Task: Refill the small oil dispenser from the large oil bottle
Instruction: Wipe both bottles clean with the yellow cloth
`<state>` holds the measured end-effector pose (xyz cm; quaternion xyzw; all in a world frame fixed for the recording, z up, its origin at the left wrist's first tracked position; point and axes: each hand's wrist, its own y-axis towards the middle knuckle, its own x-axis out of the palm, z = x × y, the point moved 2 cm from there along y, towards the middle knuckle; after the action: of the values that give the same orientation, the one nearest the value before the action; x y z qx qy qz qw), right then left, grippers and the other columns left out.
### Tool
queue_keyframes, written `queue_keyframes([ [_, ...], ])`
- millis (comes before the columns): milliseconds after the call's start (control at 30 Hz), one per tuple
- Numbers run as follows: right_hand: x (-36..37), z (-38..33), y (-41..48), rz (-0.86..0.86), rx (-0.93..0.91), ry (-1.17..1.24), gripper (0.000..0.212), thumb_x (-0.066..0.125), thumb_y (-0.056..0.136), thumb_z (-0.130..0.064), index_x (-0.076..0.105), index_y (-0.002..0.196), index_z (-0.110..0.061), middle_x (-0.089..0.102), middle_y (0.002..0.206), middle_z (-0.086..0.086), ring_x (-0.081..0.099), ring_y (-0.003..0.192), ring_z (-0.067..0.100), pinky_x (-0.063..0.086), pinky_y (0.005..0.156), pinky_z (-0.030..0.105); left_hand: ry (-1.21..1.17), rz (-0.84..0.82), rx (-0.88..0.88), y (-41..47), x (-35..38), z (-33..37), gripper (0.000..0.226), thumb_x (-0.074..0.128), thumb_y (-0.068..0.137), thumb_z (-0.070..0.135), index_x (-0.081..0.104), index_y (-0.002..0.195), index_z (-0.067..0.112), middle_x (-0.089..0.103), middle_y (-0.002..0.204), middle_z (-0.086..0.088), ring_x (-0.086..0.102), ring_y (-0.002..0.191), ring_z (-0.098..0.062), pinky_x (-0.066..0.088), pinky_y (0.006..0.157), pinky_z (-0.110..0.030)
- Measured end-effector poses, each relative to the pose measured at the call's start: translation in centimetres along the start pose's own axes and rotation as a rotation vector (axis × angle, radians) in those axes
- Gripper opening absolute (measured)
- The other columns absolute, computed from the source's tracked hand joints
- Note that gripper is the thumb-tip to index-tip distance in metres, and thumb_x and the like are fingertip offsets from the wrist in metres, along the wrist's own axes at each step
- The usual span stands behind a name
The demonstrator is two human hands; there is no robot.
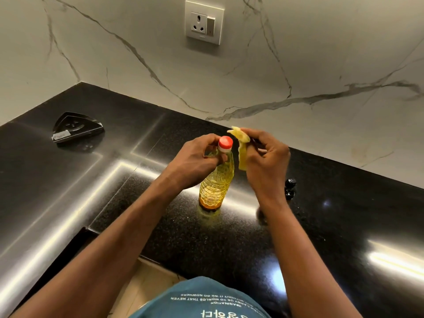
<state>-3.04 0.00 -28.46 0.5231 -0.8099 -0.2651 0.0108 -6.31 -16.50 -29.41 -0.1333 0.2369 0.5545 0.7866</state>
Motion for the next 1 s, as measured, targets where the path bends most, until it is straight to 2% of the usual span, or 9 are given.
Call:
queue_keyframes([
  [67, 0.7, 0.4, -0.2, -0.040, 0.153, 0.153, 0.024, 0.065, 0.098, -0.005, 0.078, 0.116, -0.013, 0.079, 0.100, -0.007, 0.074, 0.094, 0.007, 0.061, 0.081, 0.027, 0.004, 0.002, 0.011, 0.1, 0.0, 0.0, 0.038, 0.069, 0.097, 0.016, 0.062, 0.133, 0.023, 0.066, 0.126, 0.005, 0.059, 0.116, -0.011, 0.050, 0.093, -0.023],
  [167, 1.4, 0.9, -1.7, -0.039, 0.218, 0.210, 0.025, 0.065, 0.098, -0.005, 0.078, 0.119, -0.013, 0.080, 0.101, -0.003, 0.076, 0.096, 0.013, 0.063, 0.084, 0.035, 0.016, 0.000, 0.020, 0.2, -0.1, 0.1, 0.039, 0.067, 0.097, 0.015, 0.062, 0.135, 0.021, 0.067, 0.125, 0.002, 0.061, 0.116, -0.012, 0.053, 0.100, -0.031],
  [333, 1.4, 0.5, -3.0, 0.000, 0.169, 0.233, 0.030, 0.067, 0.097, -0.002, 0.077, 0.112, -0.026, 0.080, 0.101, -0.008, 0.076, 0.096, 0.008, 0.062, 0.082, 0.028, 0.031, -0.003, 0.036, 0.0, 0.0, 0.0, 0.040, 0.066, 0.099, 0.016, 0.060, 0.138, 0.020, 0.066, 0.127, 0.002, 0.060, 0.117, -0.011, 0.046, 0.092, -0.016],
  [433, 1.9, 0.6, -1.9, -0.016, 0.206, 0.231, 0.031, 0.063, 0.096, 0.000, 0.079, 0.111, -0.022, 0.080, 0.101, -0.005, 0.075, 0.098, 0.009, 0.061, 0.086, 0.030, 0.050, -0.005, 0.031, 0.0, 0.2, 0.0, 0.042, 0.067, 0.099, 0.018, 0.059, 0.140, 0.021, 0.066, 0.129, 0.003, 0.059, 0.117, -0.010, 0.040, 0.087, -0.009],
  [533, 2.3, 0.9, -1.5, -0.013, 0.232, 0.255, 0.030, 0.060, 0.093, -0.002, 0.079, 0.113, -0.013, 0.080, 0.102, -0.001, 0.075, 0.099, 0.012, 0.061, 0.089, 0.032, 0.045, 0.011, 0.027, 0.0, 0.1, 0.0, 0.042, 0.069, 0.098, 0.019, 0.059, 0.139, 0.022, 0.066, 0.129, 0.004, 0.059, 0.117, -0.009, 0.041, 0.089, -0.013],
  [733, 1.8, 1.6, -3.2, 0.014, 0.197, 0.225, 0.027, 0.063, 0.095, -0.004, 0.079, 0.113, -0.018, 0.080, 0.101, -0.001, 0.075, 0.095, 0.012, 0.062, 0.083, 0.029, 0.002, 0.015, 0.007, -0.3, 0.1, -0.1, 0.042, 0.069, 0.097, 0.016, 0.061, 0.138, 0.022, 0.066, 0.129, 0.004, 0.059, 0.119, -0.009, 0.044, 0.095, -0.018],
  [867, 1.9, 3.2, -1.2, -0.012, 0.223, 0.159, 0.030, 0.063, 0.095, -0.001, 0.080, 0.109, -0.022, 0.080, 0.100, -0.004, 0.075, 0.095, 0.009, 0.063, 0.089, 0.041, 0.020, 0.007, -0.006, -0.2, 0.0, 0.3, 0.041, 0.069, 0.098, 0.020, 0.061, 0.138, 0.023, 0.066, 0.130, 0.004, 0.058, 0.121, -0.012, 0.047, 0.104, -0.031],
  [933, 2.2, 4.2, -1.2, -0.027, 0.237, 0.144, 0.028, 0.065, 0.094, -0.001, 0.080, 0.108, -0.021, 0.081, 0.099, -0.003, 0.076, 0.094, 0.012, 0.063, 0.089, 0.049, 0.062, 0.017, -0.015, -0.1, -0.1, 0.6, 0.041, 0.066, 0.099, 0.020, 0.059, 0.139, 0.024, 0.062, 0.133, 0.004, 0.056, 0.121, -0.011, 0.046, 0.104, -0.031],
  [1000, 2.4, 4.9, -2.0, -0.033, 0.285, 0.163, 0.027, 0.066, 0.094, 0.000, 0.080, 0.108, -0.018, 0.081, 0.099, -0.003, 0.076, 0.095, 0.012, 0.063, 0.089, 0.049, 0.100, 0.034, -0.036, -0.1, -0.1, 0.8, 0.040, 0.062, 0.101, 0.019, 0.057, 0.140, 0.025, 0.055, 0.137, 0.000, 0.052, 0.123, -0.014, 0.042, 0.102, -0.030],
])
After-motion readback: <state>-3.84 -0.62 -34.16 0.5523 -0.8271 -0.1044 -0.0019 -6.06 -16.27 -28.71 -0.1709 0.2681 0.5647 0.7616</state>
